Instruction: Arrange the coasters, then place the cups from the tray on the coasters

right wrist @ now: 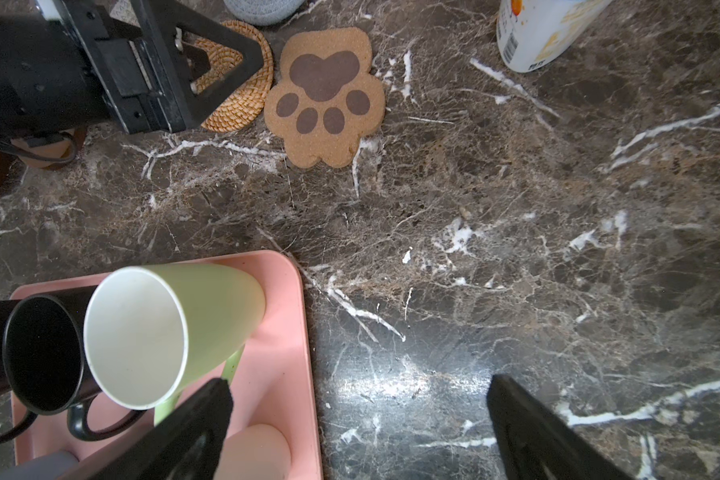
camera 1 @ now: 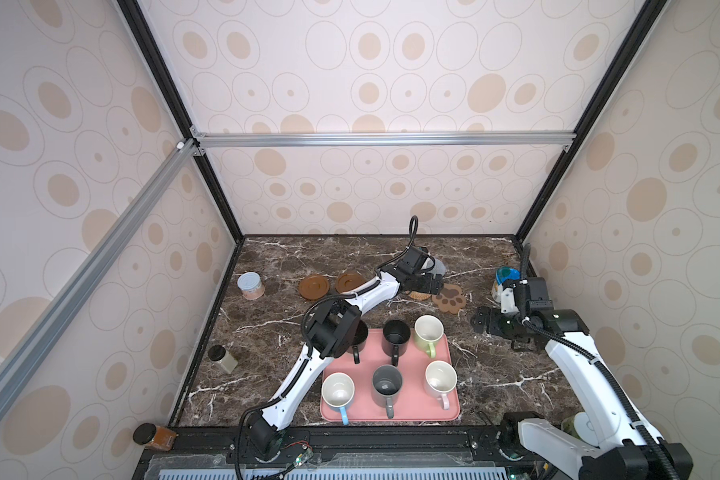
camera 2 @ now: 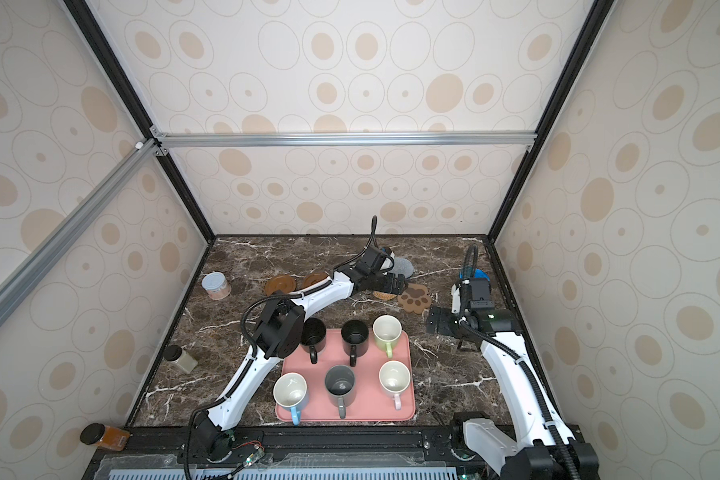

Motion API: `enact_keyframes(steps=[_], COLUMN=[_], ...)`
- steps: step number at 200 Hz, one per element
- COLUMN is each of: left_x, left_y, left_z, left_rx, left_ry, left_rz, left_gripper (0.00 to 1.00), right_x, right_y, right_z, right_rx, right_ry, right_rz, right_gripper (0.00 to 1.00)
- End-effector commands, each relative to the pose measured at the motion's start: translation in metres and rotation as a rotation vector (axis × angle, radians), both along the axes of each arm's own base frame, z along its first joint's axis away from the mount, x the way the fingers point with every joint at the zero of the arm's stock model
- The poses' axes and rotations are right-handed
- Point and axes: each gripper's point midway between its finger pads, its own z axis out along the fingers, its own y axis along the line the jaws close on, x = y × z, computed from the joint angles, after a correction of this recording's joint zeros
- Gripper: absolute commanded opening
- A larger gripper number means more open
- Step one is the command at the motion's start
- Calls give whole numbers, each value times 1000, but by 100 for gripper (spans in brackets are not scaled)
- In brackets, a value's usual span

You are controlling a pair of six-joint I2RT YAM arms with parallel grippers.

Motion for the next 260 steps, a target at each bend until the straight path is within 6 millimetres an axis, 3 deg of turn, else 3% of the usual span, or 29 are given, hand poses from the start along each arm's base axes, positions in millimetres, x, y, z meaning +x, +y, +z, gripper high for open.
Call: enact_keyframes(steps=[1,62,97,260], left_x=[14,60,75,69], left_y=[18,67,87,83], left_z=[45,44,28,-22], left_rx=[56,84,102,108], left_ry=[-96,-101,-78,8], left_rz=[12,129,160,114], left_gripper=[100,100,100,100], right_x=[-4,-8,-8,-7], right_y=[-1,-1,0,2], right_z=[2,-3,-4,-6], right_rx=[0,4,5,21], right_ry=[0,15,17,25], right_rz=[-1,-3,-1,0], right_gripper=[100,100,100,100])
